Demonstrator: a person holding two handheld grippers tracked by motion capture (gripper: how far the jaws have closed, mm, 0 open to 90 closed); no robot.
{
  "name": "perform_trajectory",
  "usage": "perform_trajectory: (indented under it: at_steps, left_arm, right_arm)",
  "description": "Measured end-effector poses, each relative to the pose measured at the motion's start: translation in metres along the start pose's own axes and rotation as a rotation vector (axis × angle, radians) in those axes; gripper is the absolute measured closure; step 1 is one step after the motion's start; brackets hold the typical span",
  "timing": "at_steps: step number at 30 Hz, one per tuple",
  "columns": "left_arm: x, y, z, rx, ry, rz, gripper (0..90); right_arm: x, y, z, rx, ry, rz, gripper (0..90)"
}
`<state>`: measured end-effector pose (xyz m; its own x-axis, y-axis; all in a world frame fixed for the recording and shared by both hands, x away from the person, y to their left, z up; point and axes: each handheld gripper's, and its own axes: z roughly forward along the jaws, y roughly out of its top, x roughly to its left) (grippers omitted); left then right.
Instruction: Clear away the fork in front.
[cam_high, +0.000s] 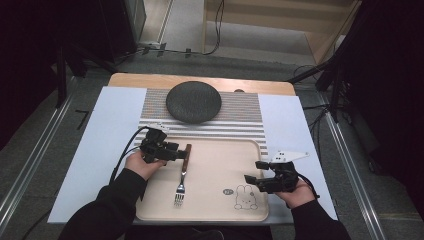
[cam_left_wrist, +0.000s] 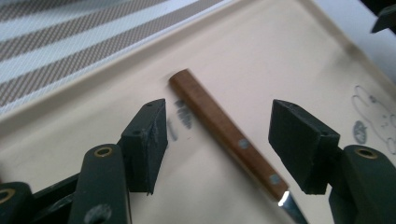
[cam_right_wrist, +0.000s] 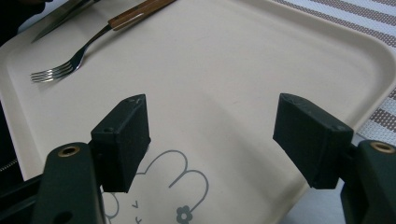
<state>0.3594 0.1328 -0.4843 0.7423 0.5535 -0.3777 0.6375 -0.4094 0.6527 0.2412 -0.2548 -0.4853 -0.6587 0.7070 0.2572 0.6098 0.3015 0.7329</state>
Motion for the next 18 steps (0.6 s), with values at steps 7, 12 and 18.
perform_trajectory:
  at_steps: [7, 12, 18]
  left_arm:
    - [-0.019, 0.003, 0.002, -0.009, -0.038, 0.058, 37.5]
    - [-0.034, 0.007, 0.012, 0.028, -0.068, 0.095, 37.6]
    - [-0.046, 0.006, 0.026, 0.105, -0.094, 0.153, 39.1]
  right_arm:
    - [0.0, -0.002, -0.002, 0.001, -0.006, 0.004, 25.2]
    - [0.001, -0.003, -0.003, 0.001, -0.01, 0.008, 25.2]
    - [0.0, -0.005, -0.004, 0.002, -0.013, 0.008, 25.1]
